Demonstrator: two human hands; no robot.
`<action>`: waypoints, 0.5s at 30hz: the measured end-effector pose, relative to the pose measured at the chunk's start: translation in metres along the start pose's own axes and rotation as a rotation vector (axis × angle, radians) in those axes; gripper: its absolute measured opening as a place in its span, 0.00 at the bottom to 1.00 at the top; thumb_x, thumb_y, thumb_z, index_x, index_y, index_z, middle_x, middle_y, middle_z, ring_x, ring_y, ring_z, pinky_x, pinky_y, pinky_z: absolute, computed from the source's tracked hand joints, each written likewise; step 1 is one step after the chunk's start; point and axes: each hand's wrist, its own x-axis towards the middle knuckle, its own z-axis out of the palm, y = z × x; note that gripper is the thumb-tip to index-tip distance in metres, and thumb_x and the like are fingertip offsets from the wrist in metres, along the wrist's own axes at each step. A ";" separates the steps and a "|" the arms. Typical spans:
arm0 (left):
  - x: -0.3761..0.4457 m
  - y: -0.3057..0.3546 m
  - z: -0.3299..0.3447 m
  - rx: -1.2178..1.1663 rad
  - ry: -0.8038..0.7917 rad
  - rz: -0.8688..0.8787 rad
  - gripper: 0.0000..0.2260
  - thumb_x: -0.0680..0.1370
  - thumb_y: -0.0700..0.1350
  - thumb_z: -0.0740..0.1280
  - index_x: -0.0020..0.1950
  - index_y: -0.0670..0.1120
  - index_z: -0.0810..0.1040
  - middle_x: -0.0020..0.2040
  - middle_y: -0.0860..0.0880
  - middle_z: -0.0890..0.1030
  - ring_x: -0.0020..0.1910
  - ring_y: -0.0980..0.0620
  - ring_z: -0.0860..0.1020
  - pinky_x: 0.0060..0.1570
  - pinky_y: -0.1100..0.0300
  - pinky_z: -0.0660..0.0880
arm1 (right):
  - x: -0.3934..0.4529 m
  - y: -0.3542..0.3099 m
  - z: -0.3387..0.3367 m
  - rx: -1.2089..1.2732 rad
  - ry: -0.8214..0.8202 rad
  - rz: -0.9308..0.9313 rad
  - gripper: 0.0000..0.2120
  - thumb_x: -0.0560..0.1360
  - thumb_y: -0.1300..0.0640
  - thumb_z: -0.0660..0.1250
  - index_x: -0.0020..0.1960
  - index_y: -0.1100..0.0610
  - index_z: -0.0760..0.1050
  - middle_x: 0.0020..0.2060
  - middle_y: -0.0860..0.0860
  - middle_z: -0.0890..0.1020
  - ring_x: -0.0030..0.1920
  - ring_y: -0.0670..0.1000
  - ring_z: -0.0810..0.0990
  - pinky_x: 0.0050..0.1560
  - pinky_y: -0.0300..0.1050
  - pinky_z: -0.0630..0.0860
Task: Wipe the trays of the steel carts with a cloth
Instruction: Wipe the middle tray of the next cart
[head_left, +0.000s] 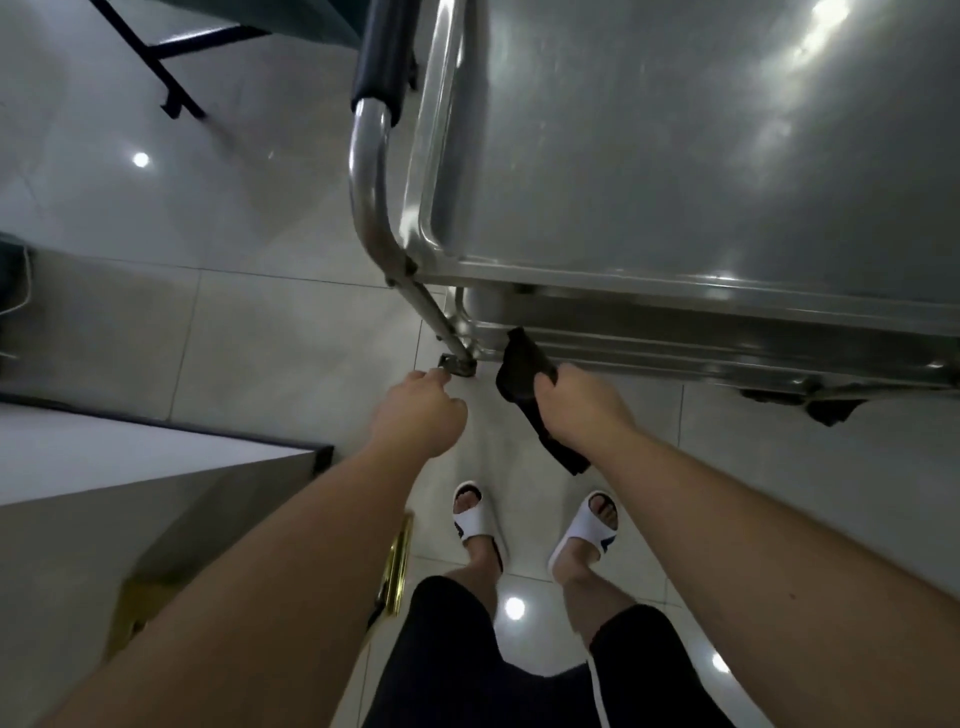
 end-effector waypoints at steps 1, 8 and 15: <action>0.012 0.000 0.004 -0.009 -0.001 -0.009 0.26 0.82 0.52 0.60 0.82 0.53 0.65 0.77 0.46 0.69 0.72 0.40 0.72 0.68 0.44 0.73 | 0.010 0.002 0.004 0.005 0.000 -0.002 0.19 0.84 0.44 0.52 0.53 0.56 0.75 0.46 0.55 0.80 0.50 0.61 0.79 0.51 0.54 0.78; 0.102 -0.007 0.026 -0.135 0.204 -0.054 0.26 0.81 0.54 0.64 0.78 0.49 0.67 0.73 0.45 0.73 0.72 0.40 0.72 0.67 0.45 0.71 | 0.083 0.004 0.036 0.082 0.111 0.018 0.21 0.85 0.41 0.53 0.65 0.55 0.73 0.59 0.59 0.80 0.59 0.64 0.79 0.59 0.57 0.77; 0.172 -0.026 0.044 -0.555 0.556 0.052 0.20 0.79 0.58 0.72 0.67 0.50 0.76 0.59 0.53 0.81 0.58 0.51 0.80 0.55 0.55 0.74 | 0.156 -0.017 0.062 0.126 0.472 -0.318 0.18 0.85 0.46 0.57 0.68 0.56 0.69 0.56 0.61 0.82 0.56 0.66 0.80 0.47 0.54 0.70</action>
